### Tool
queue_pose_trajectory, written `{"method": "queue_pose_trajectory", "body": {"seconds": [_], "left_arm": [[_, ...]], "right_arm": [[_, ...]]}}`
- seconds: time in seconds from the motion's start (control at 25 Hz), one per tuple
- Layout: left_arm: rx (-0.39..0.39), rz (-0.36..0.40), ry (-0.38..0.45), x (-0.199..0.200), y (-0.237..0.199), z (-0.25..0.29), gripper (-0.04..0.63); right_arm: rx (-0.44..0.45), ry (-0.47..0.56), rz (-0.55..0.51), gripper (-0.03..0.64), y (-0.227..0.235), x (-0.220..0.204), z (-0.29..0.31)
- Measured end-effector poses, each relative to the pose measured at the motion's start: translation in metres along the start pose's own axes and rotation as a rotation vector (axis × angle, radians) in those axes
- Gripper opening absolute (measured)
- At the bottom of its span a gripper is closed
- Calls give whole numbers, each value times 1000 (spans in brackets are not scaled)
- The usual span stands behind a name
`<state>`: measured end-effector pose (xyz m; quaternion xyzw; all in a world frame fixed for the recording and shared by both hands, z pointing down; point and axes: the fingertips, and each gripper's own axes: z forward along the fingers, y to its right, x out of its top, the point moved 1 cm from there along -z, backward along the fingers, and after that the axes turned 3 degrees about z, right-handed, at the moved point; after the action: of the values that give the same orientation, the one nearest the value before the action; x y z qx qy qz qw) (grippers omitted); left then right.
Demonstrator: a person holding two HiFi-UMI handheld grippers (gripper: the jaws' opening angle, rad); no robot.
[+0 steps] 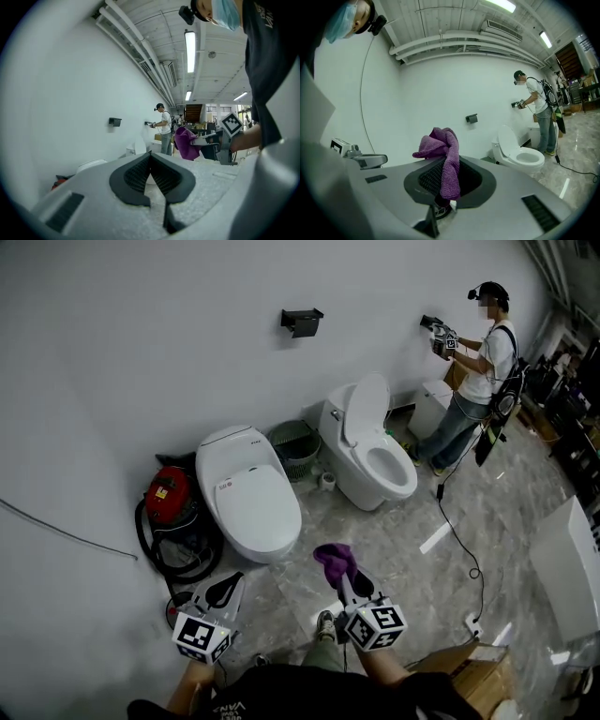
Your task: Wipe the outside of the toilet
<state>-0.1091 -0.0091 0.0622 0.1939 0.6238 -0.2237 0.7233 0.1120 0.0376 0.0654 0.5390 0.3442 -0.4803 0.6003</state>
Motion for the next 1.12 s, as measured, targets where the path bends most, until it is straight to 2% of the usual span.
{"method": "queue_pose_trajectory", "body": {"seconds": [0.2, 0.52, 1.12], "left_arm": [[-14, -7, 3, 3, 9, -16, 6], [-41, 26, 17, 7, 24, -33, 6], [-20, -12, 5, -16, 36, -56, 6]], "right_arm": [[-1, 9, 6, 44, -16, -6, -16], [22, -5, -8, 44, -40, -26, -34], [26, -30, -38, 44, -56, -49, -48]]}}
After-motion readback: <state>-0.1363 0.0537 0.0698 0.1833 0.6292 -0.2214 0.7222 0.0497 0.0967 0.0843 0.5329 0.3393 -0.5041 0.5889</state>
